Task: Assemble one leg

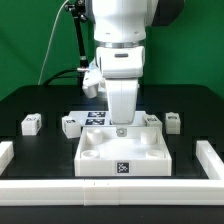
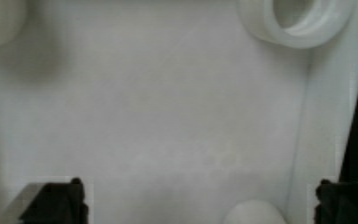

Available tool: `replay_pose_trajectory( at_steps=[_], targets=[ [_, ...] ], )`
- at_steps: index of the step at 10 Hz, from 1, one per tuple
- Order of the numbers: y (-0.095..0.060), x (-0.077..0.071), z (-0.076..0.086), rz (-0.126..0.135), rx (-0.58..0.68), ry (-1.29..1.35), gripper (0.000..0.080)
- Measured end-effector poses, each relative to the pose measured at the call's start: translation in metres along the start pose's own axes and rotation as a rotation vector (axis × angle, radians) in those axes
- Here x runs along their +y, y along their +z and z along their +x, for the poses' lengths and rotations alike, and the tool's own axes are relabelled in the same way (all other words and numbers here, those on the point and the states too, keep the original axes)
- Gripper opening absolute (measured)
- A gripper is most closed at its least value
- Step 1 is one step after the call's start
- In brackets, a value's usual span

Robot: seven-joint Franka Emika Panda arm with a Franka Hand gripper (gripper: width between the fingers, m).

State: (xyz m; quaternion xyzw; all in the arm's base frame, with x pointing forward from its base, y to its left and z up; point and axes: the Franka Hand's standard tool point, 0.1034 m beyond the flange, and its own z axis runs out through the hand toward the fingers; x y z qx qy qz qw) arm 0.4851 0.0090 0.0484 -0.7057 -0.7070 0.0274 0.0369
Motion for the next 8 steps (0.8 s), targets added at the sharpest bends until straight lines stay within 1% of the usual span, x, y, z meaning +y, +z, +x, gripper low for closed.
replay_pose_trajectory(
  at_steps=[2, 3, 4, 5, 6, 8],
  targets=[
    [0.017, -0.029, 0.008, -0.009, 0.008, -0.015, 0.065],
    [0.026, -0.041, 0.011, -0.017, 0.014, -0.02, 0.065],
    [0.034, -0.047, 0.01, -0.015, 0.017, -0.025, 0.065],
    [0.04, -0.046, 0.006, -0.011, 0.02, -0.022, 0.065],
    [0.042, -0.043, 0.003, -0.01, 0.022, -0.015, 0.065],
    [0.041, -0.039, 0.003, -0.017, 0.023, 0.001, 0.065]
  ],
)
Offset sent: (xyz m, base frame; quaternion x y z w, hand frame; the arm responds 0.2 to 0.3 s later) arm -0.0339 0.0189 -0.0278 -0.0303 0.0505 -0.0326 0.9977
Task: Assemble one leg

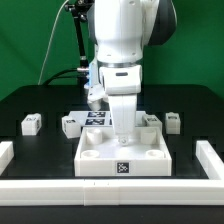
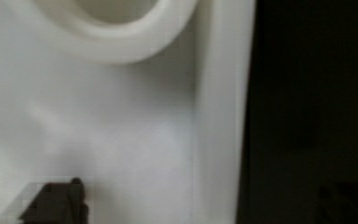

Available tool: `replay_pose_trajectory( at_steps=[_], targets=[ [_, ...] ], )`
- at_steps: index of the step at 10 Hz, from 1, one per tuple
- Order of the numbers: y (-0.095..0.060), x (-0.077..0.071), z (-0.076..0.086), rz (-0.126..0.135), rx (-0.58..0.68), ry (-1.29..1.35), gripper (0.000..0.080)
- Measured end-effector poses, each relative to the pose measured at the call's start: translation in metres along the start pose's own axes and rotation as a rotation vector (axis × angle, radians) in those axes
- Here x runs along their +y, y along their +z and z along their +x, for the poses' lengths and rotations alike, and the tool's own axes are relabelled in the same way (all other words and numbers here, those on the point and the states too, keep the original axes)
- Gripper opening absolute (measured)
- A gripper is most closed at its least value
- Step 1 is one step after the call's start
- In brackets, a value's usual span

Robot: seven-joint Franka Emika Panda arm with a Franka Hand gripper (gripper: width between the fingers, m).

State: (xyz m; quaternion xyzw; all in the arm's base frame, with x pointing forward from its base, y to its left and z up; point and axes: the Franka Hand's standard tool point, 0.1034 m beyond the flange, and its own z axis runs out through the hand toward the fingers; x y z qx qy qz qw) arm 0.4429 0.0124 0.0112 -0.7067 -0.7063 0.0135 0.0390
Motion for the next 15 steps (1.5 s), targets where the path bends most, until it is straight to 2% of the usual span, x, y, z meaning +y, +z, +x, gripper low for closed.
replay_pose_trajectory(
  at_steps=[3, 4, 5, 13, 15],
  targets=[
    [0.0, 0.0, -0.001, 0.0, 0.0, 0.008, 0.0241],
    [0.0, 0.0, -0.001, 0.001, 0.0, 0.008, 0.0241],
    [0.0, 0.0, -0.001, -0.001, 0.0, 0.009, 0.0073],
    [-0.001, 0.002, 0.0, -0.007, 0.001, 0.01, 0.006],
    [-0.001, 0.017, 0.011, -0.022, 0.009, -0.001, 0.006]
  ],
)
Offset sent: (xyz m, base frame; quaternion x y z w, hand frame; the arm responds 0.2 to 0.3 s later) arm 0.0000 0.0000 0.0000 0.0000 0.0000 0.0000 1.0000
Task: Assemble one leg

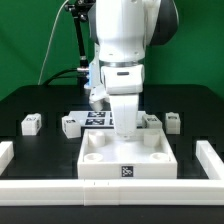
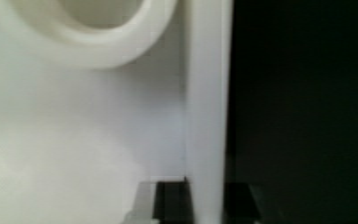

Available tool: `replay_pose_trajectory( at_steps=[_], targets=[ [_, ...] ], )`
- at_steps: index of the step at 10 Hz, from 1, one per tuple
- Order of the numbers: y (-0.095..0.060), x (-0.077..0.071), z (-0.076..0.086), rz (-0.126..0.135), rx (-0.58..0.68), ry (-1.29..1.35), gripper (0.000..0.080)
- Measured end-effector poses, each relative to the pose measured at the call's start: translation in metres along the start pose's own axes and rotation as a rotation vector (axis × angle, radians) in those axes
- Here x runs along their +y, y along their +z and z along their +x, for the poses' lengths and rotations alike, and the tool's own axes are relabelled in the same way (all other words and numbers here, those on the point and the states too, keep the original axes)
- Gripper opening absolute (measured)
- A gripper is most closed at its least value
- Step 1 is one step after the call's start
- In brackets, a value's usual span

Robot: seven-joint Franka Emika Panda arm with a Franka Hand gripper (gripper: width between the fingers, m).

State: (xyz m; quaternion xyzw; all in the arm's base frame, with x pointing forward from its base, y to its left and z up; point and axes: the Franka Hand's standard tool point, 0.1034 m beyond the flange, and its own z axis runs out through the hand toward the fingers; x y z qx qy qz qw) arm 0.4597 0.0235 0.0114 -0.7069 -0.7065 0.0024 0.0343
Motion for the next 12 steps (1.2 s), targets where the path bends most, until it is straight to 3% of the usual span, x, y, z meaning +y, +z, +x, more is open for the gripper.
replay_pose_trajectory(
  at_steps=[5, 11, 12],
  targets=[
    [0.0, 0.039, 0.045, -0.043, 0.025, 0.033, 0.006],
    [0.0, 0.042, 0.049, -0.043, 0.026, 0.056, 0.006],
    [0.0, 0.042, 0.048, -0.043, 0.026, 0.057, 0.0236]
  ],
)
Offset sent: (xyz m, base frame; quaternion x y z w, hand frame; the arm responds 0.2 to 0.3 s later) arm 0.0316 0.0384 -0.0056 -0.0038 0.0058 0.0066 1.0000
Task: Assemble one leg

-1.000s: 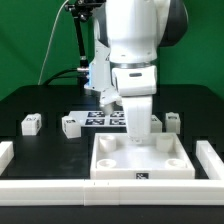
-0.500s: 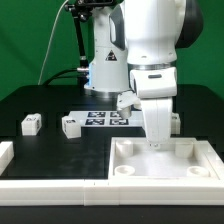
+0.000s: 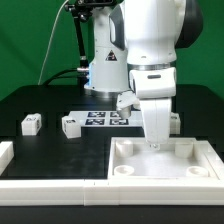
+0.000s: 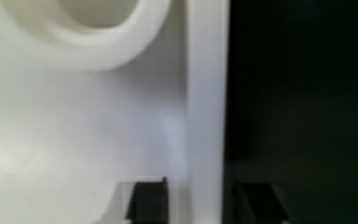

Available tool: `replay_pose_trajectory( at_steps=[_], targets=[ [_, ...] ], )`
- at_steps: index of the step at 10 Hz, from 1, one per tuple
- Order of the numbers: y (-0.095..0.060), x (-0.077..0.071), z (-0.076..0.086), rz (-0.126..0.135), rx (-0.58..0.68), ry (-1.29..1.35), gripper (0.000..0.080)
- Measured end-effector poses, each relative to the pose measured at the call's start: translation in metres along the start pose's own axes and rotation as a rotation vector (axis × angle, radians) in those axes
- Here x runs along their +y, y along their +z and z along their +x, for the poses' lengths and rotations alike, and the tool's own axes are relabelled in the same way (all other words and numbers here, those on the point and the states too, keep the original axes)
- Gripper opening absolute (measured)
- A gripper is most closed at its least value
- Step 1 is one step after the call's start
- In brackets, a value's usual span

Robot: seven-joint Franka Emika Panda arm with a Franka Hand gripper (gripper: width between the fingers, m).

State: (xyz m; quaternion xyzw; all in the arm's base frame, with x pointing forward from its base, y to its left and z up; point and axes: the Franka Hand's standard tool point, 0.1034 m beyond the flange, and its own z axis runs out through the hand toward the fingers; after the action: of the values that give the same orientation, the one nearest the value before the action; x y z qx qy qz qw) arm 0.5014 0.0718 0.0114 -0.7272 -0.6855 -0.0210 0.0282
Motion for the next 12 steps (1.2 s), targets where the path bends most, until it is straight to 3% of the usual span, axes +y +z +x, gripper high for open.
replay_pose_trajectory(
  at_steps=[1, 2, 3, 6, 10, 12],
  targets=[
    [0.0, 0.0, 0.0, 0.0, 0.0, 0.0, 0.0236],
    [0.0, 0.0, 0.0, 0.0, 0.0, 0.001, 0.0431],
    [0.0, 0.0, -0.001, 0.0, 0.0, 0.001, 0.0578],
    [0.0, 0.0, -0.001, 0.0, 0.0, 0.002, 0.0645],
    [0.0, 0.0, -0.002, 0.0, 0.0, 0.005, 0.0649],
    [-0.016, -0.019, 0.0, -0.008, -0.007, 0.028, 0.0649]
  ],
)
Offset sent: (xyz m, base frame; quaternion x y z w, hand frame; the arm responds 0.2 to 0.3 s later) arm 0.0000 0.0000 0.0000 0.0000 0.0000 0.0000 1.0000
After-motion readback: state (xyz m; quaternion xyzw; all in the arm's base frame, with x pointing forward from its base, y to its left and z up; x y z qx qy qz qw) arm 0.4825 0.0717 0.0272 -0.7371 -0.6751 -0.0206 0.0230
